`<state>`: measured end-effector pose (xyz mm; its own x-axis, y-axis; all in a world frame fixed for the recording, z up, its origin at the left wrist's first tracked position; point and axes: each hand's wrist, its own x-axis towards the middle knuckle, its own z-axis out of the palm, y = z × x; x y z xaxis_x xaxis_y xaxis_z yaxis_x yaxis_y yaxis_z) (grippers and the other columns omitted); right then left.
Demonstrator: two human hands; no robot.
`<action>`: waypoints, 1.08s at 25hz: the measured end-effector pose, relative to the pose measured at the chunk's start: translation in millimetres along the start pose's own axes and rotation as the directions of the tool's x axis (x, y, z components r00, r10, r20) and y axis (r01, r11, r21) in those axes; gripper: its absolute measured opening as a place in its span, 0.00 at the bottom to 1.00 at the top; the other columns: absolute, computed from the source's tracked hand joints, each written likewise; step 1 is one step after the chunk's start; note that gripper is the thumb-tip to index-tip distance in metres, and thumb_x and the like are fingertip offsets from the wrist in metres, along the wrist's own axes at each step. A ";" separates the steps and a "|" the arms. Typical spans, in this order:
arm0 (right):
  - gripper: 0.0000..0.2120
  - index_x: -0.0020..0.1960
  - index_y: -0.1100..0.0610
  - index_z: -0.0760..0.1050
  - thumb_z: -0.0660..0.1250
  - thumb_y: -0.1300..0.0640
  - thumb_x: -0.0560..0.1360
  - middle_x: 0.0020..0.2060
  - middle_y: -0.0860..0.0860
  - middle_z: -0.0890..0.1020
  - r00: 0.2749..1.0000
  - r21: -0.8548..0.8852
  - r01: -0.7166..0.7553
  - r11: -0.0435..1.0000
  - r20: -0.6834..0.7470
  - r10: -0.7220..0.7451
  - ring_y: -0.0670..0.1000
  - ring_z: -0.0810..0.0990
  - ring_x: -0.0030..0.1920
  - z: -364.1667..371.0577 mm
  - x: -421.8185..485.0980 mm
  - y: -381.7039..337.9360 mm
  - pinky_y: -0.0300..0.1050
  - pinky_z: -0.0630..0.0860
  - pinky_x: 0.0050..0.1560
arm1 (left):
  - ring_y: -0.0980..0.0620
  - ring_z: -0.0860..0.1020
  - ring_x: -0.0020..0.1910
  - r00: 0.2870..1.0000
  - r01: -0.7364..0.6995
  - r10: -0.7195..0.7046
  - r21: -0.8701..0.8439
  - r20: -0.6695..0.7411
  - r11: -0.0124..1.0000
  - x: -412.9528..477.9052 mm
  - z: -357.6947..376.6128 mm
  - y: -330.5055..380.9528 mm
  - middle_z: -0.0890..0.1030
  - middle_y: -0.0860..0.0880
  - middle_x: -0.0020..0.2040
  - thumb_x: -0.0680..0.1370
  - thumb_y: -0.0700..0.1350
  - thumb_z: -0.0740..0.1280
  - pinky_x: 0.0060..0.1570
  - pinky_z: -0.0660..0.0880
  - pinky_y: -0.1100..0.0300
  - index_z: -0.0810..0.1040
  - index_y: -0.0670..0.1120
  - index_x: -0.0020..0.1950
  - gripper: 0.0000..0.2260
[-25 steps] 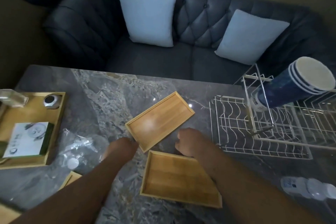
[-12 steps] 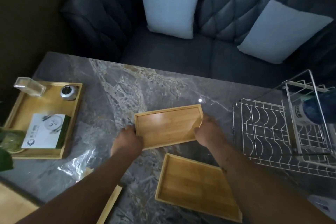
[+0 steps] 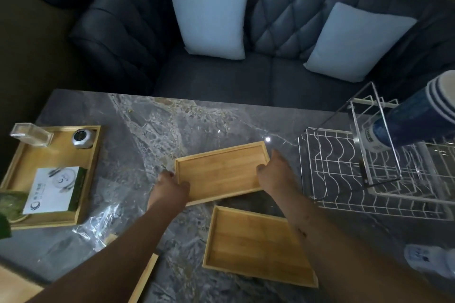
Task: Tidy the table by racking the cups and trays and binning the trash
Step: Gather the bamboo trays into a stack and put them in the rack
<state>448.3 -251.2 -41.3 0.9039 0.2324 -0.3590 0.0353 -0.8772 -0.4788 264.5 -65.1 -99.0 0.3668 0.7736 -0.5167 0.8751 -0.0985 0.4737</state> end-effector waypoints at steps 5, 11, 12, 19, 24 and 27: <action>0.16 0.60 0.58 0.77 0.61 0.62 0.74 0.55 0.58 0.79 0.996 -0.096 0.059 0.994 -0.065 -0.066 0.60 0.80 0.53 -18.7 -37.8 12.2 0.53 0.80 0.54 | 0.39 0.80 0.51 0.999 -0.027 0.030 -0.070 0.044 0.997 -19.2 -5.8 -6.5 0.83 0.38 0.57 0.77 0.46 0.65 0.51 0.77 0.50 0.79 0.44 0.66 0.18; 0.20 0.65 0.57 0.74 0.61 0.64 0.74 0.58 0.58 0.80 0.999 0.013 0.053 0.999 0.005 -0.053 0.60 0.79 0.57 -28.3 -93.0 53.3 0.52 0.78 0.59 | 0.50 0.78 0.40 0.996 -0.091 0.089 -0.128 -0.019 0.988 -65.8 -23.4 -21.0 0.80 0.53 0.41 0.77 0.44 0.66 0.44 0.75 0.52 0.78 0.48 0.57 0.09; 0.19 0.64 0.57 0.75 0.61 0.64 0.74 0.57 0.58 0.81 0.999 0.046 0.051 0.998 0.013 -0.051 0.59 0.80 0.56 -31.2 -102.7 63.4 0.50 0.78 0.57 | 0.51 0.78 0.40 0.994 -0.103 0.100 -0.125 -0.035 0.987 -74.7 -25.0 -24.4 0.77 0.55 0.40 0.77 0.43 0.66 0.43 0.74 0.52 0.77 0.49 0.56 0.09; 0.14 0.62 0.58 0.76 0.66 0.60 0.77 0.54 0.58 0.84 0.989 0.023 -0.134 0.991 0.073 0.132 0.59 0.82 0.55 -50.2 -135.6 140.8 0.47 0.76 0.54 | 0.45 0.81 0.47 0.976 -0.207 0.205 0.026 0.068 0.978 -119.2 5.1 -25.3 0.80 0.52 0.44 0.77 0.48 0.66 0.48 0.76 0.51 0.74 0.55 0.51 0.05; 0.09 0.59 0.58 0.76 0.64 0.60 0.79 0.53 0.60 0.83 0.984 0.026 -0.164 0.986 0.068 0.162 0.60 0.81 0.53 -57.0 -140.2 178.0 0.48 0.76 0.54 | 0.44 0.80 0.47 0.966 -0.243 0.226 0.152 0.123 0.958 -133.9 38.4 -18.7 0.77 0.52 0.43 0.78 0.49 0.63 0.46 0.73 0.53 0.71 0.54 0.50 0.03; 0.10 0.59 0.57 0.75 0.62 0.61 0.79 0.54 0.60 0.83 0.978 0.002 -0.187 0.982 0.089 0.186 0.61 0.81 0.55 -53.8 -137.7 182.3 0.49 0.75 0.55 | 0.42 0.79 0.47 0.975 -0.205 0.186 0.173 0.123 0.963 -136.7 48.7 -16.1 0.79 0.48 0.46 0.78 0.47 0.61 0.47 0.71 0.52 0.70 0.51 0.52 0.04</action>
<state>353.2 -465.8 -36.0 0.8532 0.1011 -0.5117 -0.1354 -0.9044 -0.4045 215.7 -199.8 -70.8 0.5590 0.6586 -0.5037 0.8223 -0.3621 0.4390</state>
